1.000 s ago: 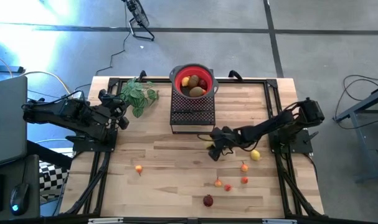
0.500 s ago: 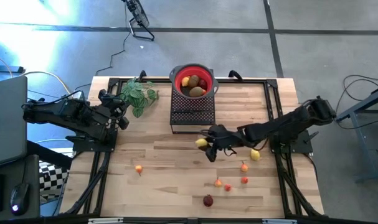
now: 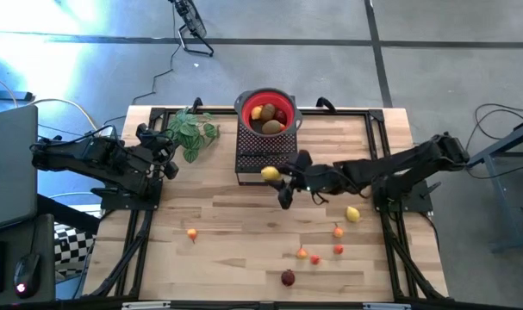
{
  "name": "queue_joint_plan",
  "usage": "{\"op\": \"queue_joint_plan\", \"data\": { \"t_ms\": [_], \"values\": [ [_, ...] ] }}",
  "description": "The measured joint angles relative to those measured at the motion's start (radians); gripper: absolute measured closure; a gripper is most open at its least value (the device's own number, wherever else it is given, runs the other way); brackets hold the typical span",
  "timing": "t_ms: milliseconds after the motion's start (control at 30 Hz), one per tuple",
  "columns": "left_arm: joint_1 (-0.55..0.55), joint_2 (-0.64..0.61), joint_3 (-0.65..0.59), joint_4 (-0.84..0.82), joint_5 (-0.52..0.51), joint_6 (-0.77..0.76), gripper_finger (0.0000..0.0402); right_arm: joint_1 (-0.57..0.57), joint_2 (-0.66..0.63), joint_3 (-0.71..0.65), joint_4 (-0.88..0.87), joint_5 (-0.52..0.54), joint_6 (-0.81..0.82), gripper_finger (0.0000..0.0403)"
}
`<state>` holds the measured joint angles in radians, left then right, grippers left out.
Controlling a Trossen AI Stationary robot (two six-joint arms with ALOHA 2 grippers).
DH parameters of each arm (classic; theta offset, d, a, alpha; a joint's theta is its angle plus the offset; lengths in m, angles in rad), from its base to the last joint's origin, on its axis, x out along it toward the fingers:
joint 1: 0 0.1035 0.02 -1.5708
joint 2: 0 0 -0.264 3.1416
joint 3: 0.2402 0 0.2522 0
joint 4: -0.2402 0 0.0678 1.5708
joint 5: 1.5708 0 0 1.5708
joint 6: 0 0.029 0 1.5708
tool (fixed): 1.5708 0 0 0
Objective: Pick & Place Fruit
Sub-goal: Put the left lemon into the red strainer bowl
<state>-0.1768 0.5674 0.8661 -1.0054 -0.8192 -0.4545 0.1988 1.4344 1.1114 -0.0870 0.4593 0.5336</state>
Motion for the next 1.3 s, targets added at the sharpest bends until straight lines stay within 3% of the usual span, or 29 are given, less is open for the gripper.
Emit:
{"op": "queue_joint_plan", "data": {
  "t_ms": [467,667,1033,1300],
  "values": [
    [0.0,0.0,0.0,0.0,0.0,0.001,0.0402,-0.179,0.001,0.212,-0.047,0.12,-0.221,0.0198],
    [0.0,0.0,0.0,0.0,0.0,0.003,0.0402,-0.286,0.001,0.241,-0.044,0.152,-0.226,0.0195],
    [0.0,0.0,0.0,0.0,-0.01,0.004,0.0402,-0.448,0.015,0.242,-0.039,0.004,-0.198,0.0198],
    [0.0,0.0,0.0,0.0,-0.013,0.004,0.0402,-0.473,0.014,0.243,-0.015,-0.084,-0.187,0.0196]
  ]
}}
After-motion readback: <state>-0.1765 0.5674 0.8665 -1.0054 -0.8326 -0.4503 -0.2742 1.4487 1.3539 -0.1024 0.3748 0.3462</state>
